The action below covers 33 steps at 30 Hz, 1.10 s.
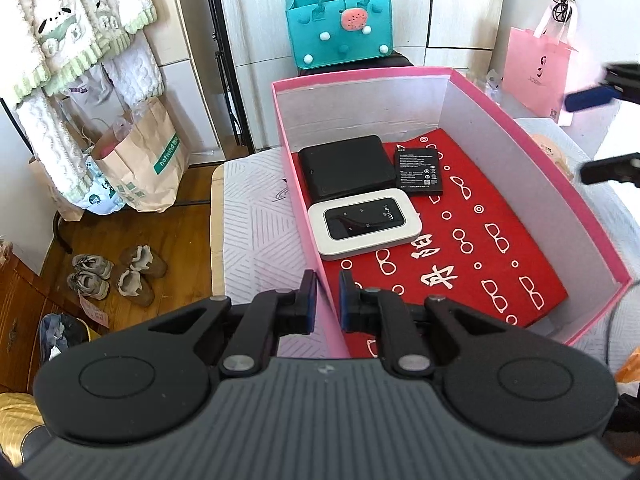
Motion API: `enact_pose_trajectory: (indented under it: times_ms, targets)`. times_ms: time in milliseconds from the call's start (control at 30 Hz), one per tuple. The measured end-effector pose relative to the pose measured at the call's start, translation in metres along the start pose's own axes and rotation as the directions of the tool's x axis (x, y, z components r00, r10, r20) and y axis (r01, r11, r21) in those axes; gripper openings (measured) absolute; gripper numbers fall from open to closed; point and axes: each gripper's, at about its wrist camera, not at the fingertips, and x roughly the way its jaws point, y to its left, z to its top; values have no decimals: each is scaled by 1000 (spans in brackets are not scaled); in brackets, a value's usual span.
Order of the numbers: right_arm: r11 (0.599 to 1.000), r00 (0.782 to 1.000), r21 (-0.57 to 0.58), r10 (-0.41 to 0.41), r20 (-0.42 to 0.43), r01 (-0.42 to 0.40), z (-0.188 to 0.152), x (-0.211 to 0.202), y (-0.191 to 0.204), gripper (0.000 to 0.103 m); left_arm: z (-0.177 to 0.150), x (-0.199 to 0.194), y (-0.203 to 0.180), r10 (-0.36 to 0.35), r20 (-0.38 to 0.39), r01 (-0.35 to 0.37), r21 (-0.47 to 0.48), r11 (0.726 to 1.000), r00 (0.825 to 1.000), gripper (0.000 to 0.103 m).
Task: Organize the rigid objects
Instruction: 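Move the right gripper back toward the remaining items on the table, then grasp the white charger plug with the right gripper and lift it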
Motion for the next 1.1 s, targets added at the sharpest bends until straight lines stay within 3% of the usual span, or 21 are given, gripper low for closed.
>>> enact_pose_trajectory:
  times_ms: [233,333,400,500,567,667,867,1100]
  targets:
    - [992,993,90,-99,58,94,-57,-27,-7,89,-1,0,1,-2,2,2,-20,1000,1000,10]
    - [978,996,199,-72,45,62,-74,-32,-10,86,-2,0,0,7,3,-7,-11,1000,1000,10]
    - [971,998,234,-51,36,41,-83,-30,-8,83,-1,-1,-1,8,0,-8,-8,1000,1000,10]
    - [969,997,234,-78,7,74,-96,-23,-1,74,0,0,-1,6,-3,-6,-10,1000,1000,10]
    - [969,996,229,-88,-21,90,-103,-17,0,58,0,0,-1,6,-2,-6,-11,1000,1000,10]
    - [968,996,237,-78,-48,87,-112,-8,0,50,0,0,-1,7,0,-7,-11,1000,1000,10]
    - [958,985,238,-144,-90,162,-119,7,-6,50,0,0,-1,7,0,-7,-12,1000,1000,10]
    - [939,979,290,-150,-139,185,-127,27,-21,50,0,0,-2,12,-4,-12,-12,1000,1000,10]
